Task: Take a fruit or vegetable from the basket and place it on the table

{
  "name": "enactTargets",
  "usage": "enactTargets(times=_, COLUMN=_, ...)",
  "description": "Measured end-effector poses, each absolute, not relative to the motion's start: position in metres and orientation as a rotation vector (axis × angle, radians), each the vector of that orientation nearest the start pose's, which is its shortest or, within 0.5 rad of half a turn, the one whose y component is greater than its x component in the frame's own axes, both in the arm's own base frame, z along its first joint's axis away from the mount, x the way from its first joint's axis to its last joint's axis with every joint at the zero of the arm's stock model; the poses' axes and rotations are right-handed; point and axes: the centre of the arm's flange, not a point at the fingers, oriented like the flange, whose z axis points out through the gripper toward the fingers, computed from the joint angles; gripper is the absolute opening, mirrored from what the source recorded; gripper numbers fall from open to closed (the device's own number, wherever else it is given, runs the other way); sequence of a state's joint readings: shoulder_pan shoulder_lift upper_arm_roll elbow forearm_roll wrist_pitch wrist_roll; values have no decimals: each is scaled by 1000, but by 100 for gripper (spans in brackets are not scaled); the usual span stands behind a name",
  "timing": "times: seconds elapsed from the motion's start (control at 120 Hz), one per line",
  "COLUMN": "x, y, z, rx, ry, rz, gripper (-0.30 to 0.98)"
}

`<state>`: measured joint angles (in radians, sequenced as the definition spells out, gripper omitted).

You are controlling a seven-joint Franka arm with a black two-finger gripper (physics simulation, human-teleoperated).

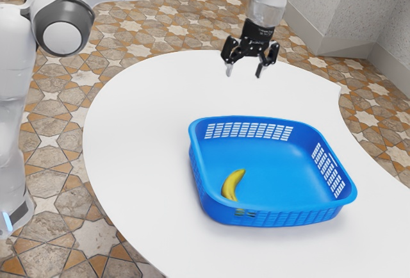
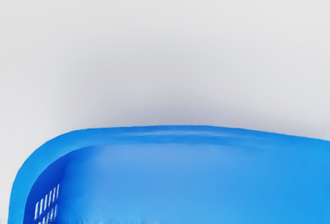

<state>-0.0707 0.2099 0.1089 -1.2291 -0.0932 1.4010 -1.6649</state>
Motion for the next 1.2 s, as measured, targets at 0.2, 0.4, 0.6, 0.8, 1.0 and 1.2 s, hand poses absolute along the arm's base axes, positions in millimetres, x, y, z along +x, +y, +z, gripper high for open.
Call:
enactTargets(times=0.2, x=608, y=-3, z=640, rx=1897, ry=2467, rz=-122, gripper=69)
enactTargets(times=0.4, x=617, y=-62, z=631, rx=2111, ry=2247, rz=-142, gripper=69)
enactTargets(times=0.6, x=633, y=-103, z=573, rx=2308, ry=2035, rz=-239, gripper=69)
enactTargets(times=0.8, x=630, y=-134, z=533, rx=2368, ry=1864, rz=-276, gripper=69)
enactTargets(times=1.0, x=583, y=-167, z=530, rx=2411, ry=1721, rz=-239, gripper=69)
enactTargets(times=1.2, x=557, y=-181, z=509, rx=2415, ry=1656, rz=-235, gripper=69)
